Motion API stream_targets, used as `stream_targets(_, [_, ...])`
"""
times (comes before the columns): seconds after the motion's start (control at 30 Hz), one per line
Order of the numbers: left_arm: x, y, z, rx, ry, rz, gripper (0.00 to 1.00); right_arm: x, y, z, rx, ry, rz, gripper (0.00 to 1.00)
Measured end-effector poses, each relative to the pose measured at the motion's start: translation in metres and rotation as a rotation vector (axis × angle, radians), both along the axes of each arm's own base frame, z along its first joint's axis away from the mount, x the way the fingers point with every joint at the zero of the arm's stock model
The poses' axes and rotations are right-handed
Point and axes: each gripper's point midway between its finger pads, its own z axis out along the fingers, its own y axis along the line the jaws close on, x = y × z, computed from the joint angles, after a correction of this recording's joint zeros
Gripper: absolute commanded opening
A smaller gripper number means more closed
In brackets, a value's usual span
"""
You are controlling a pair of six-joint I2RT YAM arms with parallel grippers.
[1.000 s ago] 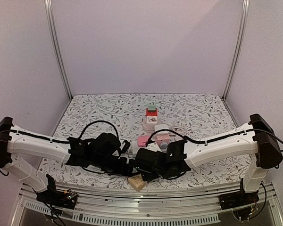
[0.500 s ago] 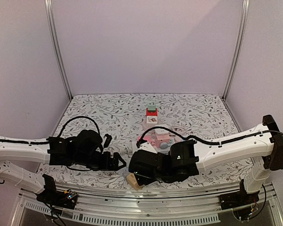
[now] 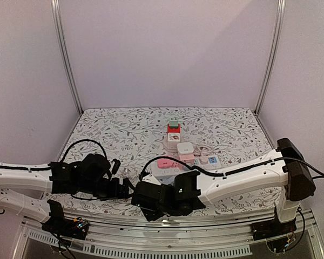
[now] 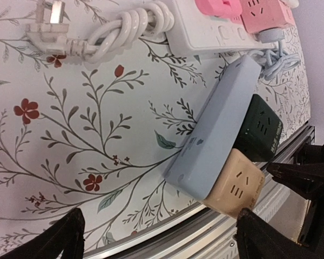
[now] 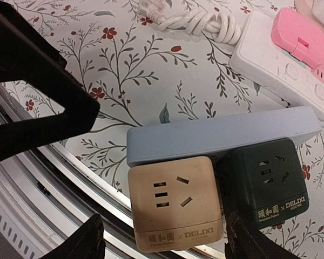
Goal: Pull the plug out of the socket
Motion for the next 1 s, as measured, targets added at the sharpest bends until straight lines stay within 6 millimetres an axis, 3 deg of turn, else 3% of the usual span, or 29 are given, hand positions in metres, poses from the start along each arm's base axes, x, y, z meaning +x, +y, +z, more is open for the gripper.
stream_targets(0.33, [-0.001, -0.001, 0.0, -0.012, 0.012, 0.002, 0.98, -0.001, 0.009, -0.01, -0.029, -0.009, 0.03, 0.76])
stream_targets(0.73, [-0.002, -0.002, 0.003, -0.025, 0.015, 0.0, 0.98, 0.0, 0.001, -0.018, -0.071, -0.012, 0.027, 0.76])
stream_targets(1.0, [-0.003, -0.003, 0.003, -0.028, 0.018, -0.002, 0.99, -0.001, -0.009, -0.031, -0.103, -0.007, 0.03, 0.71])
